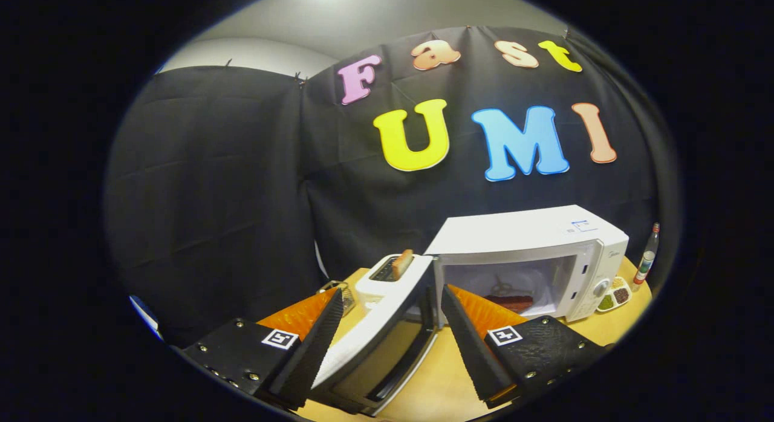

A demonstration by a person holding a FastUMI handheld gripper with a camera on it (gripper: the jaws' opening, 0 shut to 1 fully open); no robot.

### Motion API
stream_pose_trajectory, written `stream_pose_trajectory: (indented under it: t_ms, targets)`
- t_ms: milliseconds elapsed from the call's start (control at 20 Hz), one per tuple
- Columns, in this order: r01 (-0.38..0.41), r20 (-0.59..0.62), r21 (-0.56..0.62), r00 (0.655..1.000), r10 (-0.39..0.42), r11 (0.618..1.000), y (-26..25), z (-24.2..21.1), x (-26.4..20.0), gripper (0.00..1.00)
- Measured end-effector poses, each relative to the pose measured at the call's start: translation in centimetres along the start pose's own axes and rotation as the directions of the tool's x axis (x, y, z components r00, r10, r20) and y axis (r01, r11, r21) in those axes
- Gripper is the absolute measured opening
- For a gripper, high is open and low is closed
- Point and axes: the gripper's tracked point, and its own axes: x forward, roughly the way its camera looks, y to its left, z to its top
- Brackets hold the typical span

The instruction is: Open the microwave, put the food inside, and close the microwave door.

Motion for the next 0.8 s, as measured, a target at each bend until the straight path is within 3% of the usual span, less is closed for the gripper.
stream_pose_trajectory:
  t_ms: [350, 800]
  targets:
    - [-0.221, -0.013, -0.016, 0.975, 0.220, 0.975, 10.5, -1.4, -1.6, 0.98]
    - [-0.350, -0.120, -0.015, 0.931, 0.346, 0.937, 16.5, -8.7, -3.2, 0.98]
